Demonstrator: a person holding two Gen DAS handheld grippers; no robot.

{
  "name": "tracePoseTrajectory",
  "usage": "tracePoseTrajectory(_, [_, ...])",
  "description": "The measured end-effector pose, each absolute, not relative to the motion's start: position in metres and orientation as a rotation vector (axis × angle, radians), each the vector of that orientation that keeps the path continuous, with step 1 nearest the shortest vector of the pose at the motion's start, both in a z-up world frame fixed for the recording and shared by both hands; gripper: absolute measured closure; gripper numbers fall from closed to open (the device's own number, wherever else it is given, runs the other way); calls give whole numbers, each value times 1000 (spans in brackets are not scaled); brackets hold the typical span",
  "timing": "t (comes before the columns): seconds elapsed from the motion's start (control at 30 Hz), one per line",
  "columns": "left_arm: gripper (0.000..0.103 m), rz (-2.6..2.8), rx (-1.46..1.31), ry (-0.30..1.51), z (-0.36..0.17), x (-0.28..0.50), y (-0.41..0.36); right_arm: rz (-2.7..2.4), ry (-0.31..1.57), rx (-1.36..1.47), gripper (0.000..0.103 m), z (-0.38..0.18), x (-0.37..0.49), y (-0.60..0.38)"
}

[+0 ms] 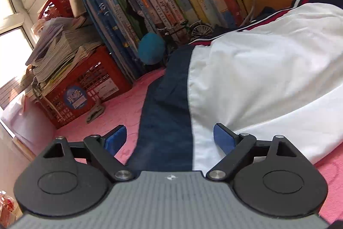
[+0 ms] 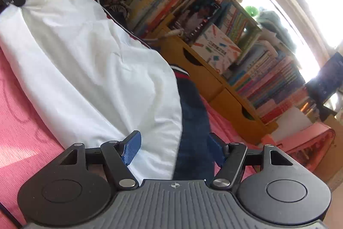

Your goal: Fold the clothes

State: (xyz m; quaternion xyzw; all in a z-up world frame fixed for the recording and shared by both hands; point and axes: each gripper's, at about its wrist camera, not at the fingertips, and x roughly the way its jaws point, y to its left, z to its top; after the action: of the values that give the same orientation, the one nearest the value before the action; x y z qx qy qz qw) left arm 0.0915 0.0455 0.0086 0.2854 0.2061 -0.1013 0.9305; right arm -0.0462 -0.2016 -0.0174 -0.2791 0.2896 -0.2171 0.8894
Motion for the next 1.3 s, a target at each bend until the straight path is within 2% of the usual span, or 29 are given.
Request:
tracePoseTrajectory(0.1, [10, -152, 591, 428, 10, 105, 67, -531, 619, -598, 35, -20, -57, -228])
tracePoseTrajectory(0.17, [3, -155, 612, 411, 11, 106, 73, -553, 631, -597, 35, -21, -61, -239])
tracePoseTrajectory(0.3, [4, -158, 698, 354, 10, 93, 67, -615, 660, -670, 35, -23, -62, -242])
tracePoseTrajectory(0.47, [6, -273, 681, 369, 23, 72, 64, -538, 619, -658, 34, -6, -83, -231])
tracePoseTrajectory(0.7, [6, -384, 516, 473, 41, 61, 57, -372, 537, -659, 26, 12, -92, -183])
tracePoseTrajectory(0.83, [7, -416, 465, 505, 42, 57, 55, -284, 520, -661, 25, 13, -89, -158])
tracePoseTrajectory(1.03, [7, -478, 374, 576, 41, 48, 58, -164, 527, -626, 22, 12, -86, -130])
tracePoseTrajectory(1.2, [7, -618, 150, 673, 47, 37, 71, -71, 561, -500, 20, 13, -82, -117])
tracePoseTrajectory(1.3, [7, -656, 208, 592, 48, 18, 65, -51, 563, -477, 20, 12, -80, -111])
